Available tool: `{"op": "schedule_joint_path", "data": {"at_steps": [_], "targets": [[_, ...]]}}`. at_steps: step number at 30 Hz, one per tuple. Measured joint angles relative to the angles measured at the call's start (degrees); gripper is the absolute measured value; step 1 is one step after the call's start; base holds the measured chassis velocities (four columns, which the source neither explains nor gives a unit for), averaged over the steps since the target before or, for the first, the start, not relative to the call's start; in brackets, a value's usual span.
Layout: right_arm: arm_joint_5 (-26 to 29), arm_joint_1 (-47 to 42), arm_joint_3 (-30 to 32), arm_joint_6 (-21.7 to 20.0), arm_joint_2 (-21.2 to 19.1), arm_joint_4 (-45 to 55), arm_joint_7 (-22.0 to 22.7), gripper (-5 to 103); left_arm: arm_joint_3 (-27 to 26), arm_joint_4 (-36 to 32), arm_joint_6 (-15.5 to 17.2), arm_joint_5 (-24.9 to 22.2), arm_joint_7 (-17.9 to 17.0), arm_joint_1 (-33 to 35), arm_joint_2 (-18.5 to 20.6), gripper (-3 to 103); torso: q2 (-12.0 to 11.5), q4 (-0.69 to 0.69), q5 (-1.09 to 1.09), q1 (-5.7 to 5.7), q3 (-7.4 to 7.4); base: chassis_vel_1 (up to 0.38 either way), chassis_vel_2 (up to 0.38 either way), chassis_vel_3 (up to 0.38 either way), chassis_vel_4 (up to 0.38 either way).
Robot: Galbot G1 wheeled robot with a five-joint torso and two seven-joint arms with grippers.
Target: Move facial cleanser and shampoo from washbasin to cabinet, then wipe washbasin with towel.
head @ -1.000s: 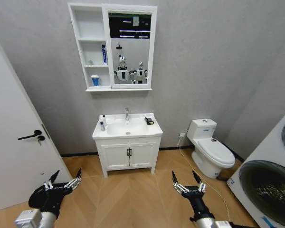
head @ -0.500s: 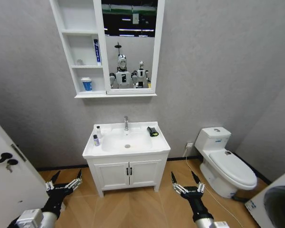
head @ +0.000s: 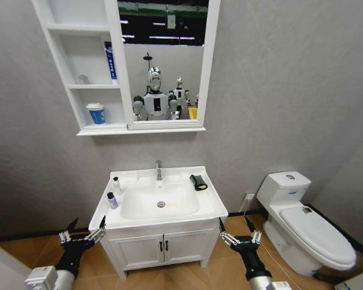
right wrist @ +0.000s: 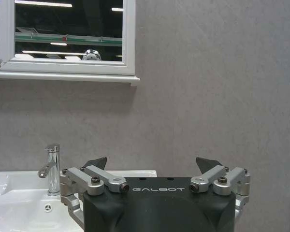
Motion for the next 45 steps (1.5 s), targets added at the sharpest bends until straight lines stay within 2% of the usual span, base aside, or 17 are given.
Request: {"op": "schedule_joint_path", "data": {"at_steps": [3,16,23,25,28,30,32,34,36,37,40,45], "targets": [[0.7,0.2,0.0,-0.1,0.0,0.1,-0.9,100,0.2,0.1,-0.1,0.4,0.0,0.1,0.0,97,0.0,0.04,0.01,-0.08,-0.03,0.034,-0.037,-0.057,0.021],[0.2,0.8,-1.0,-0.4,0.5,-0.6,-1.5,100,0.8,0.9,-0.6,1.6,0.4,0.7,0.0,97,0.0,0.03,0.02,0.01,0.01,-0.055,0.042,0.067,-0.071],[-2.7,1.1,-2.7,1.3,0.6,-1.6,-1.6,100,2.1,3.7,-2.7,3.4,0.9,0.7,0.6,97,0.0,0.04,0.01,0.09,0.03,-0.137,0.164,0.142,-0.144],[-6.2,1.0,-4.5,3.6,0.7,-2.9,-3.0,100,3.3,5.8,-4.1,4.1,1.0,0.3,1.5,97,0.0,0.02,0.0,0.04,0.01,-0.039,0.008,0.011,-0.008],[-8.9,1.5,-6.3,4.8,0.8,-4.6,-3.5,100,4.3,8.3,-4.9,4.3,1.0,-0.3,2.8,97,0.0,0.03,0.0,-0.02,-0.01,0.0,0.0,0.0,0.0],[-9.4,2.3,-7.7,4.9,0.4,-5.9,-3.5,100,4.7,10.0,-5.4,4.3,1.0,-0.8,3.8,94,0.0,0.03,0.0,-0.04,-0.01,0.027,-0.019,-0.02,0.022],[-9.3,3.3,-9.0,4.9,-0.1,-7.2,-3.5,100,4.8,11.8,-6.0,4.1,0.9,-1.4,4.3,97,0.0,0.03,0.0,-0.05,-0.01,0.076,-0.045,-0.04,0.032],[-9.1,4.6,-10.3,5.0,-1.0,-9.3,-3.6,100,4.8,15.2,-6.2,2.4,1.2,-3.8,6.2,98,0.0,0.07,0.0,-0.05,-0.01,0.038,-0.015,-0.023,0.016],[-9.0,5.0,-10.2,5.7,-1.6,-12.5,-4.1,100,4.4,19.8,-5.2,-0.4,1.9,-8.7,10.2,98,0.0,0.04,-0.02,-0.03,-0.01,0.0,0.0,0.0,0.0],[-9.0,5.0,-10.2,5.7,-1.6,-12.5,-4.1,100,4.4,19.8,-5.2,-0.4,1.9,-8.7,10.2,98,0.0,0.04,-0.02,-0.03,-0.01,0.0,0.0,0.0,0.0],[-8.5,5.0,-8.9,6.2,-2.2,-14.2,-4.2,100,4.1,23.8,-4.6,-4.6,2.5,-13.3,14.6,98,0.0,0.0,0.01,0.02,0.01,0.0,0.0,0.0,0.0],[-7.7,5.2,-7.9,6.3,-2.5,-14.9,-4.5,100,4.7,27.4,-4.2,-8.7,2.6,-16.8,16.8,98,0.0,0.03,0.0,0.02,0.01,0.0,0.0,0.0,0.0]]}}
